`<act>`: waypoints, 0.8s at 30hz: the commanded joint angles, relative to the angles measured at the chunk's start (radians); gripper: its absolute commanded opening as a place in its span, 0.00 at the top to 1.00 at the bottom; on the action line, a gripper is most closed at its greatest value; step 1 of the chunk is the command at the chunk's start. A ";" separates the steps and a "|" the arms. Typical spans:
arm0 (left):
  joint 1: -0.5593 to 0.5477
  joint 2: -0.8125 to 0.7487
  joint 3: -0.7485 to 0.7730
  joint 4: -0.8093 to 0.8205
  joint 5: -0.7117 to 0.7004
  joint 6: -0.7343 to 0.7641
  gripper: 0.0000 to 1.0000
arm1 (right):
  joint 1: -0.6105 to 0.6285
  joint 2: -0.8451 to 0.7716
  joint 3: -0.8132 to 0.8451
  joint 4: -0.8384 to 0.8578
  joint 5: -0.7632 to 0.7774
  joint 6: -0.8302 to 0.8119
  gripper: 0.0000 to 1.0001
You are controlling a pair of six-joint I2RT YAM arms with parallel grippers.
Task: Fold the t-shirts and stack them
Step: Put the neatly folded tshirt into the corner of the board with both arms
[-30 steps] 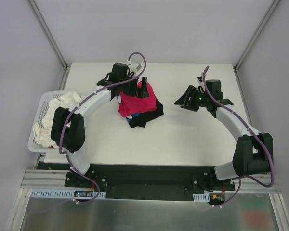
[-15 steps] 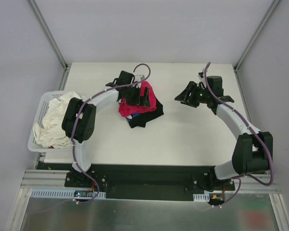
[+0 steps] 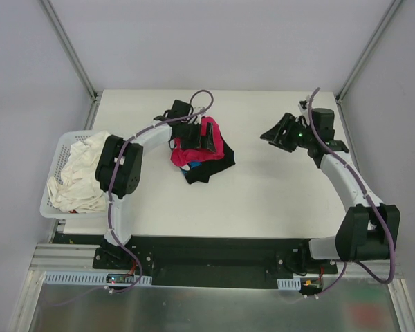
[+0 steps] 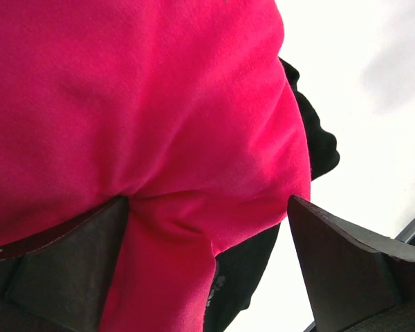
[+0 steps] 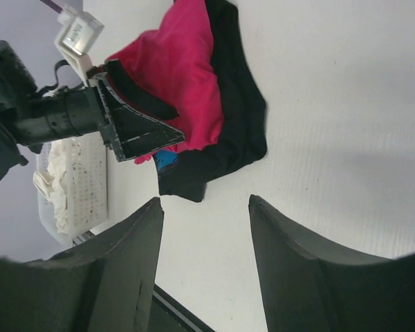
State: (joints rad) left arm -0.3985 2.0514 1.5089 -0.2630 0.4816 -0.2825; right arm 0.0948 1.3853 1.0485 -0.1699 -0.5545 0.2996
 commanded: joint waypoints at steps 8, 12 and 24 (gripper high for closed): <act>0.089 0.082 0.137 -0.028 -0.078 -0.012 0.01 | -0.078 -0.141 -0.005 -0.006 -0.025 0.010 0.43; 0.130 0.118 0.178 -0.033 -0.113 -0.027 0.01 | -0.092 -0.140 -0.002 -0.006 -0.030 0.015 0.43; 0.286 0.196 0.373 -0.065 -0.251 -0.119 0.01 | -0.093 -0.147 -0.011 -0.010 -0.055 0.022 0.42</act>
State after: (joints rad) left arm -0.1825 2.2349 1.8153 -0.3038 0.3454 -0.3538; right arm 0.0071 1.2728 1.0485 -0.1875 -0.5781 0.3134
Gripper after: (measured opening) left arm 0.991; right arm 0.578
